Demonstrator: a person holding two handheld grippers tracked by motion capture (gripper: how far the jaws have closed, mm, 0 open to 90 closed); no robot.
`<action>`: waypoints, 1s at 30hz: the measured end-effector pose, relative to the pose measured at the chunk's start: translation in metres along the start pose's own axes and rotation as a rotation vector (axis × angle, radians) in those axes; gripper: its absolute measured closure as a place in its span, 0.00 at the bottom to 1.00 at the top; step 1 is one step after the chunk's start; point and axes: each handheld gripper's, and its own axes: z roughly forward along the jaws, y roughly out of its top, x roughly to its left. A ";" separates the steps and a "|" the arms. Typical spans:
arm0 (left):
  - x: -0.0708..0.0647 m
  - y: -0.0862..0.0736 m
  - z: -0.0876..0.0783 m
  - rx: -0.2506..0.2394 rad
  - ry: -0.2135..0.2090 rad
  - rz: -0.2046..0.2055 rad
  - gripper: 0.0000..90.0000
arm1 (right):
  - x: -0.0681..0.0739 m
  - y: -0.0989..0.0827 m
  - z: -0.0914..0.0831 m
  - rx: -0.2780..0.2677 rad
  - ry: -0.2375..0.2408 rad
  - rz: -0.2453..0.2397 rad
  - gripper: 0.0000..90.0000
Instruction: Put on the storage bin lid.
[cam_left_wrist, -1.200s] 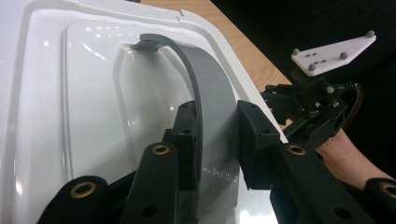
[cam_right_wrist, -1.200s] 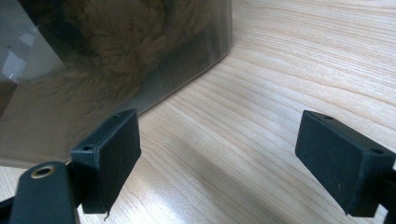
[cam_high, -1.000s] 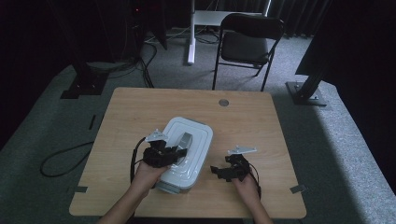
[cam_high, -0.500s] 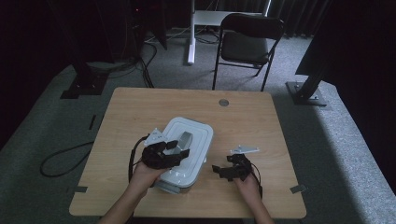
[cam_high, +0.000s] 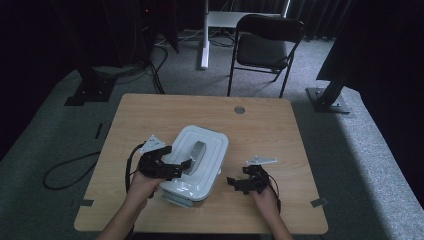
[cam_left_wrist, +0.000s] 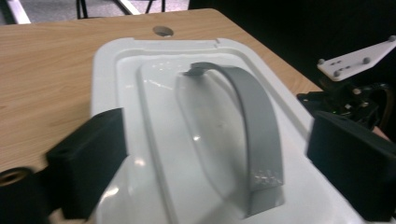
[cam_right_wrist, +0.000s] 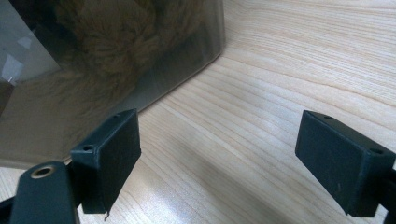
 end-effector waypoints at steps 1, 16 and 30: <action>0.002 0.000 0.000 -0.001 0.003 -0.008 0.03 | 0.000 0.000 0.000 -0.001 -0.001 0.000 0.15; 0.054 -0.018 -0.029 -0.064 0.125 -0.083 0.04 | -0.001 -0.001 -0.001 0.004 -0.015 -0.005 0.15; 0.103 -0.067 -0.012 0.001 0.246 -0.147 0.04 | -0.002 0.000 -0.002 0.000 -0.018 -0.002 0.15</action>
